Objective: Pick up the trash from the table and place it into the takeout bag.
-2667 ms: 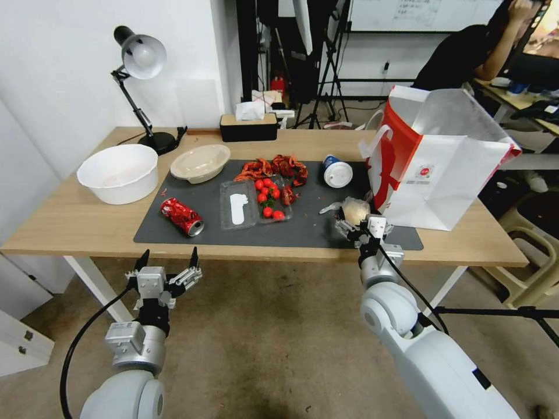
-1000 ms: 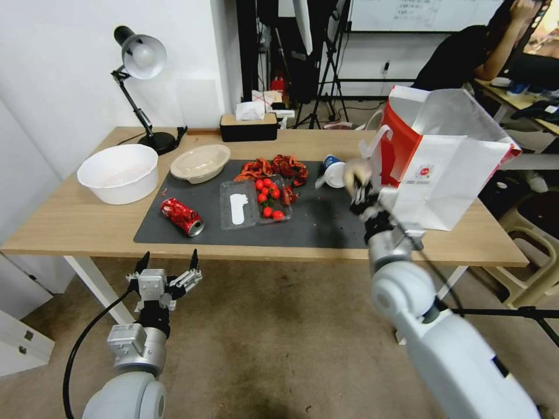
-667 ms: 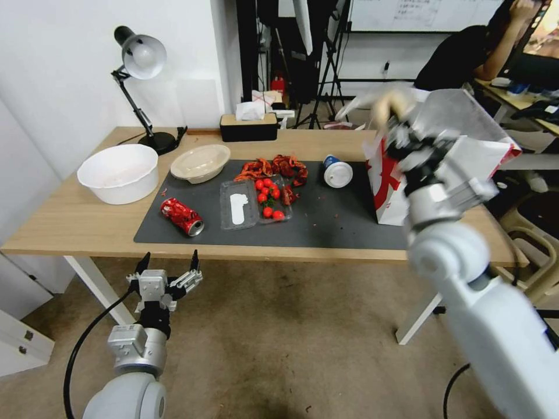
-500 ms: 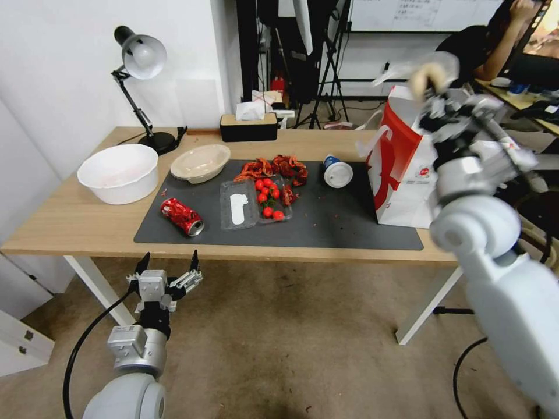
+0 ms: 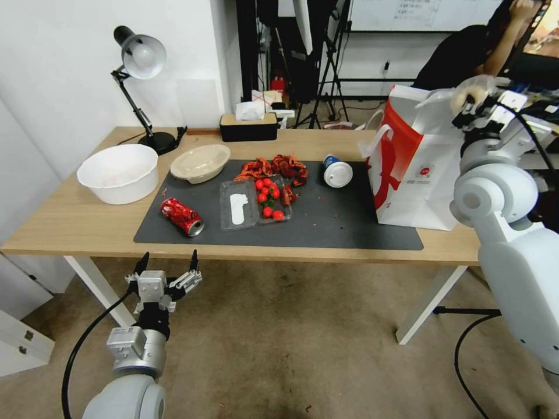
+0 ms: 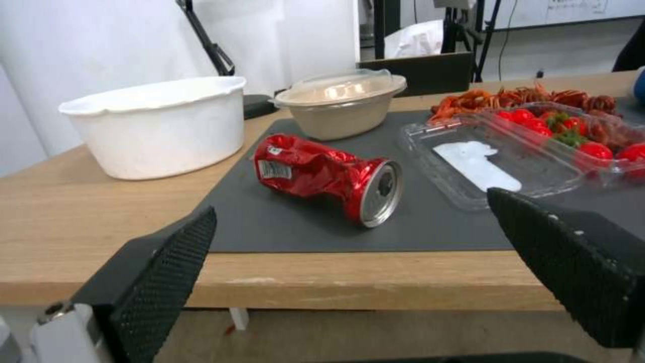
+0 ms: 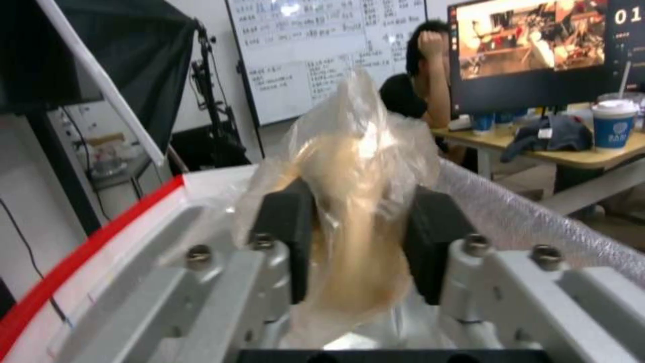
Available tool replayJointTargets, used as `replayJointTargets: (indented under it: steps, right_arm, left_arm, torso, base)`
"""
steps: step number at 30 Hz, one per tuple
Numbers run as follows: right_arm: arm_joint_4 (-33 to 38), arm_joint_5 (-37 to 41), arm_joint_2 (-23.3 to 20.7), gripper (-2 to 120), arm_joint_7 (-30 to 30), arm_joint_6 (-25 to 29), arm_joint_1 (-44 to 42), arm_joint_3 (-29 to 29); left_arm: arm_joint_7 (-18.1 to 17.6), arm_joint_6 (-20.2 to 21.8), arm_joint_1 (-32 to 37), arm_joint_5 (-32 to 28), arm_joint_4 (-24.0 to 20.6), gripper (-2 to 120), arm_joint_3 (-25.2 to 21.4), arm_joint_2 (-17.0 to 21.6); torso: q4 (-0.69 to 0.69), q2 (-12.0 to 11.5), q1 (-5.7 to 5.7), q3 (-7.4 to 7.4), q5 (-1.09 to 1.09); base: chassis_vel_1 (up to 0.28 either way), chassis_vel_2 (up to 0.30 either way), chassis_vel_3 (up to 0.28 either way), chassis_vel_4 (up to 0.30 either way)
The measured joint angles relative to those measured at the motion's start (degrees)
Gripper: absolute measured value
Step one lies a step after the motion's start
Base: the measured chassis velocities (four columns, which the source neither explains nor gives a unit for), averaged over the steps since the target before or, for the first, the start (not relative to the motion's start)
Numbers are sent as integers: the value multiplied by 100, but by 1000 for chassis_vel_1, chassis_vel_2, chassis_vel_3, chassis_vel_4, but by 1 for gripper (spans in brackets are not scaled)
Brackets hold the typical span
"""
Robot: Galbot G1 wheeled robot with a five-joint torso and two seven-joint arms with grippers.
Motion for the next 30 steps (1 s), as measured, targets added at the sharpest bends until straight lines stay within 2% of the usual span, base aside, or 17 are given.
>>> replayJointTargets:
  steps: [2, 5, 6, 8, 10, 12, 15, 17, 18, 20, 22, 23, 26, 30]
  right_arm:
    - [-1, 16, 6, 34, 13, -40, 0, -5]
    - [-1, 91, 15, 50, 57, -187, 1, -15]
    - [-1, 91, 15, 50, 57, -187, 1, -15]
    - [-1, 101, 9, 61, 61, -221, 8, -22]
    - [0, 105, 2, 64, 62, -230, 11, -23]
    - [6, 106, -15, 76, 62, -237, 11, -23]
    - [30, 128, -24, 84, 37, -182, 13, -6]
    - [107, 208, -36, 93, -140, 95, 5, 24]
    - [107, 208, -36, 93, -140, 95, 5, 24]
    - [296, 318, -66, 99, -604, 585, -110, 53]
    - [314, 321, -69, 100, -654, 631, -126, 56]
    - [485, 325, -100, 100, -1136, 1045, -315, 82]
    - [921, 271, -140, 100, -1942, 1660, -818, 109]
    - [1163, 73, -138, 100, -2366, 1957, -1188, 110]
  left_arm:
    - [-1, -1, 0, 0, 1, 100, -1, 0]
    - [-4, -3, 0, -1, 1, 100, -13, -1]
    - [-4, -3, 0, -1, 1, 100, -13, -1]
    - [-5, -9, 0, -1, 4, 100, -17, 0]
    - [-6, -13, 1, -1, 9, 100, -17, -1]
    - [-8, -22, 3, -1, 13, 100, -15, -2]
    - [-9, -25, 4, -1, 14, 100, -14, -2]
    - [-10, -25, 2, -2, 14, 100, -15, -2]
    - [-10, -25, 2, -2, 14, 100, -15, -2]
    - [-10, -25, 0, -2, 14, 100, -15, -2]
    - [-10, -25, 0, -2, 14, 100, -15, -2]
    - [-11, -25, -3, -3, 14, 100, -15, -1]
    - [-11, -25, -11, -8, 13, 100, -16, 1]
    - [-11, -25, -12, -10, 13, 100, -16, 2]
  torso:
    - [0, 0, 0, 0, 0]
    - [0, 0, 0, 0, -1]
    - [0, 0, 0, 0, -1]
    - [0, 0, 0, 0, -1]
    - [0, 0, 0, 0, -1]
    - [0, 0, 0, 0, 0]
    - [0, 0, 0, 0, 0]
    - [0, 0, 0, 0, 0]
    - [0, 0, 0, 0, 0]
    - [0, 0, 0, 0, 0]
    - [0, 0, 0, 0, -1]
    - [0, 0, 0, 0, -1]
    - [0, 0, 0, 0, -1]
    - [0, 0, -1, 0, -1]
  base:
    - [0, 0, 0, 0]
    - [0, 0, 0, 0]
    - [0, 0, 0, 0]
    - [0, 0, 0, 0]
    - [0, 0, 0, 0]
    - [0, 0, 0, 0]
    - [0, 0, 0, 0]
    - [0, 0, 0, 0]
    - [0, 0, 0, 0]
    - [0, 0, 0, 0]
    - [0, 0, 0, 0]
    - [0, 0, 0, 0]
    - [0, 0, 0, 0]
    - [0, 0, 0, 0]
